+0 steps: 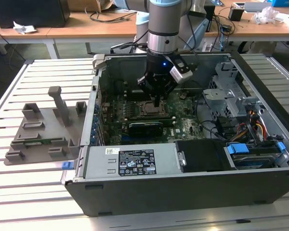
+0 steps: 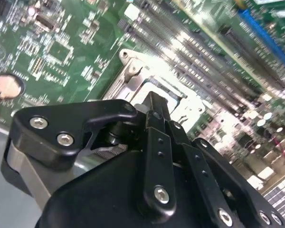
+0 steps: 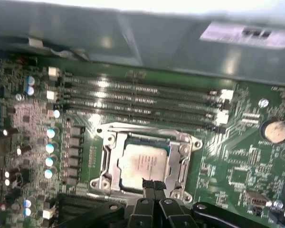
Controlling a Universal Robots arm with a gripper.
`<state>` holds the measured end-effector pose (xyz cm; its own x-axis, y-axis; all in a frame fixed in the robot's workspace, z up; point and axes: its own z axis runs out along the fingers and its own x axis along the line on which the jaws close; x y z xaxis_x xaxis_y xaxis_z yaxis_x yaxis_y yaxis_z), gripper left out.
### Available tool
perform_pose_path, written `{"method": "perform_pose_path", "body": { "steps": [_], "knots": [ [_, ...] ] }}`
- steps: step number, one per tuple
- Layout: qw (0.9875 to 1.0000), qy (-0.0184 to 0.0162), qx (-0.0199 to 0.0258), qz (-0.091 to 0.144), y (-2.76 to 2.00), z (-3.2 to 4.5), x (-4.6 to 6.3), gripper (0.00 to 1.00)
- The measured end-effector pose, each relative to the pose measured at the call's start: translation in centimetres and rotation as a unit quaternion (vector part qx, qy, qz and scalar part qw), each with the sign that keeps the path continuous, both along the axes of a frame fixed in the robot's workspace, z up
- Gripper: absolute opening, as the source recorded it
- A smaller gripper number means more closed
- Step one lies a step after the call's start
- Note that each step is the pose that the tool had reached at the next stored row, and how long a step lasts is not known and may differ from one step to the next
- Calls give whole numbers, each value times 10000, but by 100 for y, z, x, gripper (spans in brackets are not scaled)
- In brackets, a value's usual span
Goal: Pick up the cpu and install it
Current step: 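Install the second cpu locking lever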
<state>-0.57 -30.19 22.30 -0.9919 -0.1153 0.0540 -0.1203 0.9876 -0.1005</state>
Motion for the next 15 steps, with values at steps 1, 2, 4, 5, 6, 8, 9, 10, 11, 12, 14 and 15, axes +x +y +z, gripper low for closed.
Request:
{"method": "perform_pose_path", "body": {
  "steps": [1, 2, 4, 5, 6, 8, 9, 10, 11, 12, 14, 15],
  "knots": [
    [9999, 1, 136, 0, -7, 1, 0, 11],
    [9996, 0, 274, 0, -20, 14, 0, 11],
    [9993, 0, 382, 0, -56, 86, 0, 11],
    [9993, 0, 384, 0, -69, 98, 0, 11],
    [9993, 0, 384, 1, -94, 111, 0, 11],
    [9993, 0, 384, 1, -160, 118, 0, 11],
    [9993, 0, 384, 0, -174, 119, 0, 11],
    [9993, 1, 383, 0, -182, 131, 0, 11],
    [9993, 1, 383, 0, -182, 162, 0, 11],
    [9993, 1, 383, 0, -182, 196, 0, 11],
    [9993, 0, 384, 0, -182, 298, 0, 11],
    [9993, 1, 383, 0, -182, 345, 0, 11]
  ]
}}
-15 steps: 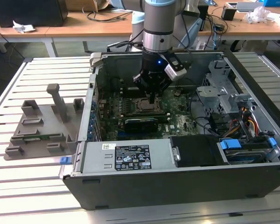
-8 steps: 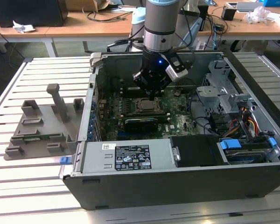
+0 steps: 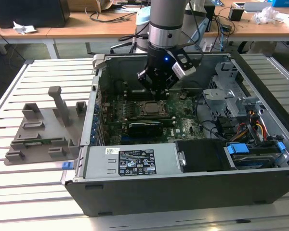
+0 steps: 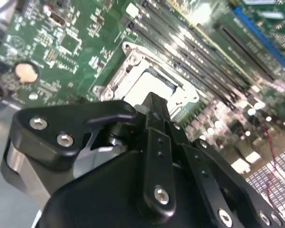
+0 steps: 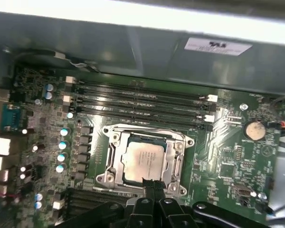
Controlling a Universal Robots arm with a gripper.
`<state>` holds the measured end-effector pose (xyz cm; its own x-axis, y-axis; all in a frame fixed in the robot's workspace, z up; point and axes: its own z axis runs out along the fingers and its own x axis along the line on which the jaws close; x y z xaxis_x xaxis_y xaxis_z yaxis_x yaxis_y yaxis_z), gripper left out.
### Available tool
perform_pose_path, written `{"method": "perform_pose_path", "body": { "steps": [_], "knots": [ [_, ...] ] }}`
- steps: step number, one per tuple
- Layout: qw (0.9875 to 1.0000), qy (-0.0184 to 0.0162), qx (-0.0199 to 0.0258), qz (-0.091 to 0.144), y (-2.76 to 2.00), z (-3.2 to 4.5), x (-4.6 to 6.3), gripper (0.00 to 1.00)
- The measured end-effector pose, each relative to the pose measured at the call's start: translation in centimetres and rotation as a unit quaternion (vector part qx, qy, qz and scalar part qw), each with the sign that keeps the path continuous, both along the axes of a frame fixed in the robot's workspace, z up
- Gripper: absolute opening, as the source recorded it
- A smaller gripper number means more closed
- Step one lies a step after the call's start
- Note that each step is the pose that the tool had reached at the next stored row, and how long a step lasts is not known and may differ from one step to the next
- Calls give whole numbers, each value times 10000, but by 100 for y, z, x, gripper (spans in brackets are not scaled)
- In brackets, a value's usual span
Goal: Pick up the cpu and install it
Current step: 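Install the second cpu locking lever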
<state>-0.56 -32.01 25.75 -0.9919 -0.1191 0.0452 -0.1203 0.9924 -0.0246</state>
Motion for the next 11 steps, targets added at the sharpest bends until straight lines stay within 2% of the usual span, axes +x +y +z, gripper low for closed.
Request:
{"method": "perform_pose_path", "body": {
  "steps": [1, 3, 5, 6, 11],
  "knots": [
    [10000, 0, 1, 0, 0, 45, 0, 11],
    [10000, 0, 1, 0, 0, 219, 0, 11],
    [10000, 0, 0, 0, 0, 314, 0, 11],
    [10000, 0, 0, 0, 0, 344, 0, 11],
    [10000, 0, 1, 0, 0, 347, 0, 11]
  ]
}}
